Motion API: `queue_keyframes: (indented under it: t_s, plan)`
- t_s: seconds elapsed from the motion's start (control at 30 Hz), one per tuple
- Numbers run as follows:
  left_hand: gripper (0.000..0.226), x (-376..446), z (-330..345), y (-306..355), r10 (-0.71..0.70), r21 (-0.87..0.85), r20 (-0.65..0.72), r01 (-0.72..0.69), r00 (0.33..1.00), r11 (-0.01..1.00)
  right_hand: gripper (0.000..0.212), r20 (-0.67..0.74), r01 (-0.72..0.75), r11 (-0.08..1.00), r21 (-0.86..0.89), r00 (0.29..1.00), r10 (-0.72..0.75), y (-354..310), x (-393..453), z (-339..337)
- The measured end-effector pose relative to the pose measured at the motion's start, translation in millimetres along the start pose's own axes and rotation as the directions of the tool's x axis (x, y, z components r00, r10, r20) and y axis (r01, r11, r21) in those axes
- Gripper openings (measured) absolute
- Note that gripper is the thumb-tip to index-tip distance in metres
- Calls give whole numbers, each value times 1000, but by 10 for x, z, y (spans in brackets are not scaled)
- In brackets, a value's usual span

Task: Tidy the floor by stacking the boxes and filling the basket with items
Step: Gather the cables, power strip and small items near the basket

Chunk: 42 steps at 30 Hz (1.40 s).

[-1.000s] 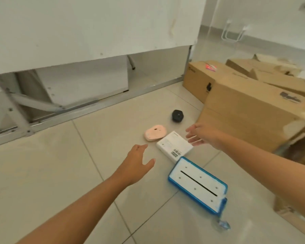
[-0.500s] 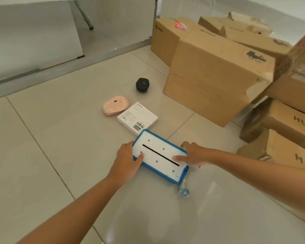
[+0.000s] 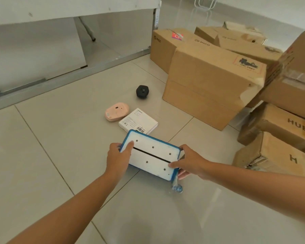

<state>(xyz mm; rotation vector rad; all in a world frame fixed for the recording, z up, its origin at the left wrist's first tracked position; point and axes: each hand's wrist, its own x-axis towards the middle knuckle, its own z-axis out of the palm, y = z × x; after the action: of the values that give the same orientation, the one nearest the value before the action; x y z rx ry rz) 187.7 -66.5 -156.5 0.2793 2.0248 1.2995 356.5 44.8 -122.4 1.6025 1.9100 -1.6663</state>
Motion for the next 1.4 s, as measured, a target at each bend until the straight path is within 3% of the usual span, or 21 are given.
queue_keyframes:
  t_s: [0.13, 0.2, 0.3, 0.4, 0.5, 0.6, 0.63, 0.7, 0.73, 0.8, 0.83, 0.87, 0.9, 0.97, 1.07, 1.23, 1.4]
  plan:
    - [49, 107, -278, 139, -77, -214, -114, 51, 991, 975, 51, 3, 203, 978, 55, 979, -204, -328, -41, 110]
    - [45, 88, -437, 291, -62, -368, -73, 31, 995, 930, 51, -64, 414, 904, -103, 904, -422, -458, -48, 162]
    - [50, 82, -626, 523, -40, -531, 107, 92, 993, 842, 49, -118, 620, 630, -467, 663, -739, -577, -49, 195]
    - [48, 99, -762, 653, -62, -534, 224, 175, 973, 827, 48, -102, 672, 384, -633, 420, -902, -602, -3, 160]
    - [29, 86, -862, 680, -28, -604, 217, 157, 976, 782, 55, 6, 656, 142, -741, 217, -976, -619, 87, 108]
    - [5, 78, -923, 620, 32, -582, 93, 28, 995, 813, 58, 116, 631, -32, -776, 93, -989, -656, 162, 113]
    - [8, 77, -959, 590, 58, -589, 59, -12, 997, 808, 59, 80, 663, 1, -749, 92, -992, -669, 183, 161]
    - [19, 76, -1089, 563, 124, -620, 9, -92, 992, 779, 66, -137, 758, 236, -609, 192, -972, -729, 201, 334]
    - [25, 58, -1173, 574, 158, -627, -8, -128, 987, 768, 69, -275, 774, 408, -484, 307, -911, -793, 174, 436]
    - [35, 19, -1370, 611, 228, -604, -34, -202, 973, 771, 60, -395, 670, 740, -62, 664, -634, -967, 75, 646]
    - [38, -6, -1478, 625, 252, -578, -46, -231, 967, 782, 47, -310, 518, 822, 237, 842, -442, -1067, 26, 751]
    - [41, -31, -1596, 635, 266, -556, -58, -252, 962, 792, 35, -129, 302, 814, 496, 953, -275, -1171, -25, 863]
    - [43, -56, -1726, 638, 273, -539, -65, -264, 960, 800, 31, 55, 114, 775, 622, 981, -189, -1264, -77, 978]
    - [48, -113, -2020, 634, 270, -505, -51, -258, 962, 824, 37, 233, -6, 798, 603, 958, -169, -1425, -163, 1227]
    - [59, -212, -2546, 569, 206, -494, 6, -176, 979, 851, 34, 282, 108, 895, 433, 926, -249, -1602, -246, 1661]
    - [70, -495, -3477, 163, 117, -470, -43, -124, 992, 874, 40, 357, 272, 925, 265, 864, -356, -1918, -437, 2423]
    - [67, -880, -4194, -605, -12, -614, -137, -75, 991, 786, 51, 409, 377, 910, 175, 813, -415, -2114, -712, 3331]
